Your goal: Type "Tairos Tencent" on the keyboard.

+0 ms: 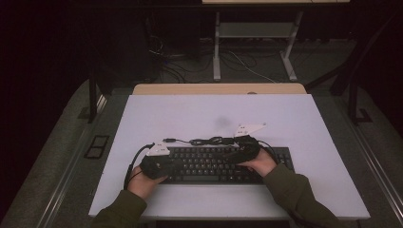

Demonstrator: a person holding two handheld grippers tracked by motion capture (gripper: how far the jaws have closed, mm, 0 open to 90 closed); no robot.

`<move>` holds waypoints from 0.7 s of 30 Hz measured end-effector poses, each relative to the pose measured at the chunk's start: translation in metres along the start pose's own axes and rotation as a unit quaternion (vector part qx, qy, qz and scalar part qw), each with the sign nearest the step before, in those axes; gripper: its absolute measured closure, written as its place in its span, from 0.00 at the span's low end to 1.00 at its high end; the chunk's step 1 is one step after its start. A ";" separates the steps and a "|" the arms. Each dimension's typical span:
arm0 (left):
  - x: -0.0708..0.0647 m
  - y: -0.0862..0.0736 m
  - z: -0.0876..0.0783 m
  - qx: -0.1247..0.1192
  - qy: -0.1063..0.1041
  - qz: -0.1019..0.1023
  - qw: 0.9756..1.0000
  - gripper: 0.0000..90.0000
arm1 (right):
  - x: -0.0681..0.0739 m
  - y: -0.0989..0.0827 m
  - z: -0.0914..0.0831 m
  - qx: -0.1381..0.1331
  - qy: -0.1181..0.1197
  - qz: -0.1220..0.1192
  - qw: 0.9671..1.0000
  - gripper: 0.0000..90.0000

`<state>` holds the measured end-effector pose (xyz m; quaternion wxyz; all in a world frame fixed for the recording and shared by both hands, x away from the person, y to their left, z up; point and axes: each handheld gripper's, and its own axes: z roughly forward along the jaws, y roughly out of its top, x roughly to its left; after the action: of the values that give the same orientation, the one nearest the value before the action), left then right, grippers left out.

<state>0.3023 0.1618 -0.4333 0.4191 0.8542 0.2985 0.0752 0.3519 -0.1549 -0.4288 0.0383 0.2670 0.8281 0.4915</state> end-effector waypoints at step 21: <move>-0.013 0.007 0.000 -0.015 -0.046 0.009 0.999 0.99 | -0.002 0.001 -0.003 -0.007 -0.003 0.005 1.000 0.27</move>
<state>0.2949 0.1503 -0.4263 0.4440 0.8532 0.2702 0.0441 0.3527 -0.1576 -0.4267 0.0405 0.2722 0.8234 0.4963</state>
